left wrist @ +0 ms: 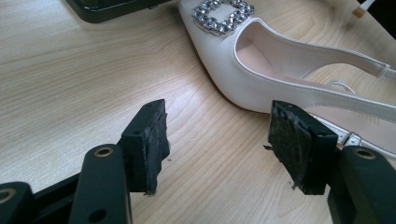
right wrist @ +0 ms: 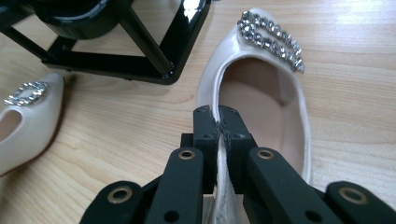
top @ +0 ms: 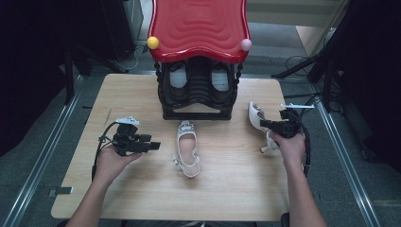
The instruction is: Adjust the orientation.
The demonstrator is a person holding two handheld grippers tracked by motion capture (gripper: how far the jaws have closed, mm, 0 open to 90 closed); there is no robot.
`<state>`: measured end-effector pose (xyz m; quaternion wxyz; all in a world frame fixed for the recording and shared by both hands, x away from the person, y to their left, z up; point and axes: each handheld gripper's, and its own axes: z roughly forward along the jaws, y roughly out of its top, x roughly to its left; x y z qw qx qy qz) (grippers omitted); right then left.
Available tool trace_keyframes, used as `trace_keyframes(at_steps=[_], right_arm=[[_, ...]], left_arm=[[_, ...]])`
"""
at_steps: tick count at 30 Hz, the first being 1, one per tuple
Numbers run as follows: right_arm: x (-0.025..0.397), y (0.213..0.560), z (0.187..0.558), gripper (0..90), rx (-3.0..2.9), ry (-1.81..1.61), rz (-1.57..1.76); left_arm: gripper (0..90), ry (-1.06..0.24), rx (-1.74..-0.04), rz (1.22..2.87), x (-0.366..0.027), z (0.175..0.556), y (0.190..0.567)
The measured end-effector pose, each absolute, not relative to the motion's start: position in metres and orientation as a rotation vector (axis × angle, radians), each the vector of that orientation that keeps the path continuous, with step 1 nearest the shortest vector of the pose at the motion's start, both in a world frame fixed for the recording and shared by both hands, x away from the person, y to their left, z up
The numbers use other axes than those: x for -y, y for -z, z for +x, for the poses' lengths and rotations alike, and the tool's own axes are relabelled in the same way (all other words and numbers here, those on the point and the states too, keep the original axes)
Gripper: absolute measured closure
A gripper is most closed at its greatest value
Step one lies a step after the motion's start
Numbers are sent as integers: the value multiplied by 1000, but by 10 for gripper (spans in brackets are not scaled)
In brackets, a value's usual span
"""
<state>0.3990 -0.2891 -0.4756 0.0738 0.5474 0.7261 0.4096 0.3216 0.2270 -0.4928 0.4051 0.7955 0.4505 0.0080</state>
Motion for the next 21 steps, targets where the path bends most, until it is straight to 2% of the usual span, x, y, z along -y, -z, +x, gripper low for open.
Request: trace_keyframes(at_steps=[21], right_arm=[[265,456,370,883,-2243,-1306,1586]], left_arm=[[378,3,-1081,2036,-211,334,493]])
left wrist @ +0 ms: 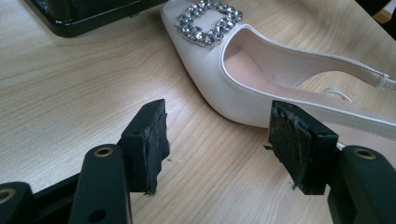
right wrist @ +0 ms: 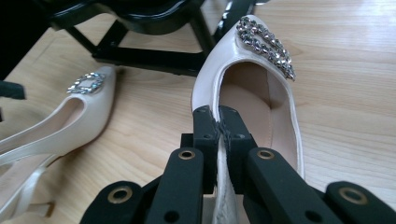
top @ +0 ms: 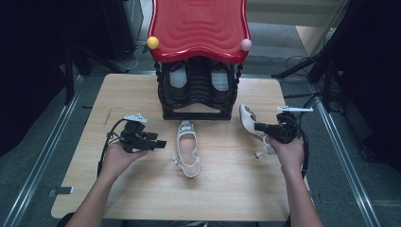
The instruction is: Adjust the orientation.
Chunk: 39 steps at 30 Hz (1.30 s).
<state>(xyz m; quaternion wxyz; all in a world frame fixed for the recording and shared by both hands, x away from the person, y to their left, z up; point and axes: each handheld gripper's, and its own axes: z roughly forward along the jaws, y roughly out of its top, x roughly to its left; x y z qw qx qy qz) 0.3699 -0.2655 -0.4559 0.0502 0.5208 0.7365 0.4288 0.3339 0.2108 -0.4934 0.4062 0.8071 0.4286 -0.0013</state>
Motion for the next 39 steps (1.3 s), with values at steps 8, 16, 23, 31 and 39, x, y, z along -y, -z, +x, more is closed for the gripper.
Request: trace_keyframes(at_steps=[8,16,23,31,39], right_arm=[[243,454,363,882,-2307,-1295,1531],[233,451,359,882,-2342,-1288,1507],[224,448,353,883,-2381,-1314,1489],[202,453,350,883,-2464,-1292,1424],[181,461,354,882,-2515,-1234,1389]], left_arm=[[377,8,-1080,2045,-208,336,493],[377,1,-1082,2047,-209,335,492],[377,-1,-1084,2044,-209,335,492],[377,-5,-1080,2044,-210,335,491],[376,-4,-1094,2052,-211,331,492]])
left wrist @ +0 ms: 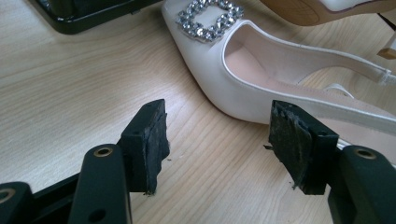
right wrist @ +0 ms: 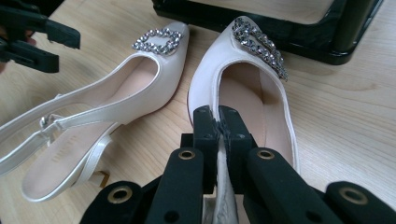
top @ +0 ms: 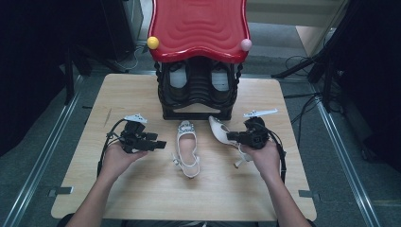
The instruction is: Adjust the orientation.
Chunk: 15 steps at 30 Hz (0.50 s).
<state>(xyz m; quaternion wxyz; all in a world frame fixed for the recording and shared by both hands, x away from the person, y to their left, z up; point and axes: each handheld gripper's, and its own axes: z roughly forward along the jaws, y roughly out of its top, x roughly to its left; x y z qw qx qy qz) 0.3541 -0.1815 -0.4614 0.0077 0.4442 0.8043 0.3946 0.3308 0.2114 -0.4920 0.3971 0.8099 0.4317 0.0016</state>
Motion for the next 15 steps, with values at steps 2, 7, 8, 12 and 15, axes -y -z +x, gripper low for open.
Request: trace_keyframes(at_steps=[2,7,8,12,15], right_arm=[[177,463,355,882,-2528,-1219,1385],[166,468,358,882,-2573,-1201,1368],[164,468,358,882,-2582,-1203,1361],[156,473,360,882,-2625,-1225,1359],[149,476,361,882,-2653,-1213,1335]], left_arm=[[375,-6,-1096,2046,-213,329,492],[375,-16,-1110,2037,-216,325,493],[375,-11,-1109,2037,-217,325,493],[375,-20,-1117,2037,-219,322,494],[375,-21,-1121,2033,-221,320,494]])
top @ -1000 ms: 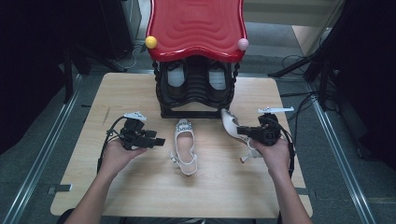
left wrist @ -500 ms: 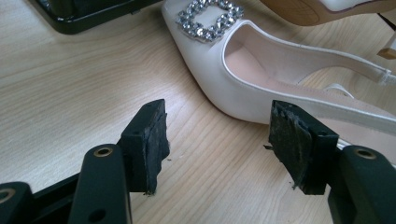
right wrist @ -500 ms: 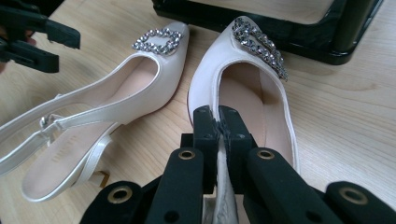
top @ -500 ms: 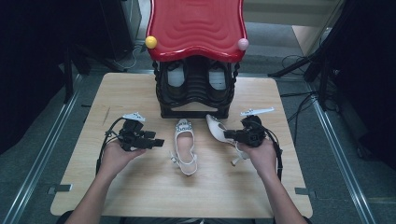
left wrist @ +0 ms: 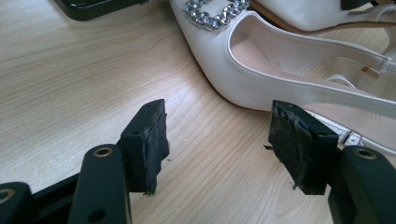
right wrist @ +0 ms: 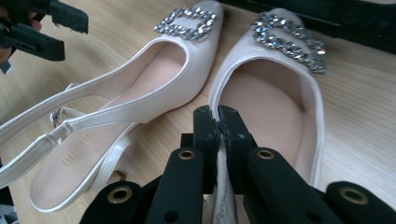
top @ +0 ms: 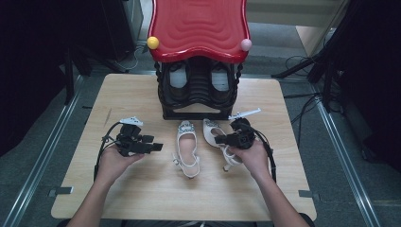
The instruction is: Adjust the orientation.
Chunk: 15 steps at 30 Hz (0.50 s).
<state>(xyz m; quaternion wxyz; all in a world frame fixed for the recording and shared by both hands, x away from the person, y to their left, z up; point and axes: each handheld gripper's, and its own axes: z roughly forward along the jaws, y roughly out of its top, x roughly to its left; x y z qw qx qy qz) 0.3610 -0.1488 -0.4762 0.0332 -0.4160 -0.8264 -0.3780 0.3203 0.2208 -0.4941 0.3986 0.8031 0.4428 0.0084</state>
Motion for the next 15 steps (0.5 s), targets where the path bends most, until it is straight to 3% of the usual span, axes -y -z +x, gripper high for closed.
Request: trace_keyframes(at_steps=[15], right_arm=[[117,494,363,876,2574,1080,-1202]], left_arm=[[375,-25,-1133,2032,-223,314,496]])
